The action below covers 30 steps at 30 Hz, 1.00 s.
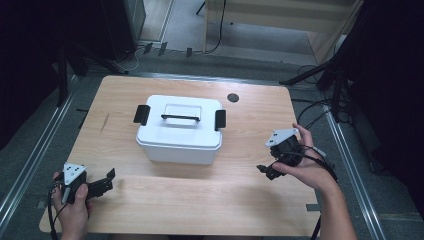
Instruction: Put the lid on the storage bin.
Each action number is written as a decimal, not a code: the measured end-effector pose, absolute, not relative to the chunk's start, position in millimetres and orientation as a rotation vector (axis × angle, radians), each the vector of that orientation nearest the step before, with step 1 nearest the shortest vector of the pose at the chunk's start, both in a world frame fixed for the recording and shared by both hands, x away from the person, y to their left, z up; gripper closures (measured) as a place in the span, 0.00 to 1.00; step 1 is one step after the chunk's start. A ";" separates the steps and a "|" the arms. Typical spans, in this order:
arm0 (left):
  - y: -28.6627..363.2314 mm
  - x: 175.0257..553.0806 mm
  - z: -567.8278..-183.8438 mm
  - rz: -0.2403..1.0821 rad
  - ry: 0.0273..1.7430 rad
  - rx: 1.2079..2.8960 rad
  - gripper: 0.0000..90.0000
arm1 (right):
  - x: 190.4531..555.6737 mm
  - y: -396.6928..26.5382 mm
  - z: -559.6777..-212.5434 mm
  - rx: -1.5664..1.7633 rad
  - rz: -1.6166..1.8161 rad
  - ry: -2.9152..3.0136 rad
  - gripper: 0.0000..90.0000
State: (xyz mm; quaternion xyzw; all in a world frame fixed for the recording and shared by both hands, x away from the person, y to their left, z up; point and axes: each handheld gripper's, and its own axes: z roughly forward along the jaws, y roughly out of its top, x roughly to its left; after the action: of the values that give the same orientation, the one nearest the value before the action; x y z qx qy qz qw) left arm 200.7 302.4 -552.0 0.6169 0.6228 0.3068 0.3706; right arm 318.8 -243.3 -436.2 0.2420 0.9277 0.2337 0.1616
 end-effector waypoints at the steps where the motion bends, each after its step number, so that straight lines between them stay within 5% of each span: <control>1: 302.4 200.7 -552.0 0.787 1.597 1.582 0.00 | 317.5 -244.8 -438.4 0.704 0.671 2.642 0.00; 30: 300.6 200.7 -552.2 0.803 1.593 1.588 0.00 | 279.8 -306.7 -509.7 0.972 0.824 2.485 0.00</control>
State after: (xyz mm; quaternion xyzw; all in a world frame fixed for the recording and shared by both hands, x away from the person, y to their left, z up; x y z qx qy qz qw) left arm 200.7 300.6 -552.2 0.6184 0.6203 0.3126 0.3676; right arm 279.8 -306.7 -509.7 0.3430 0.8763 0.2905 0.1736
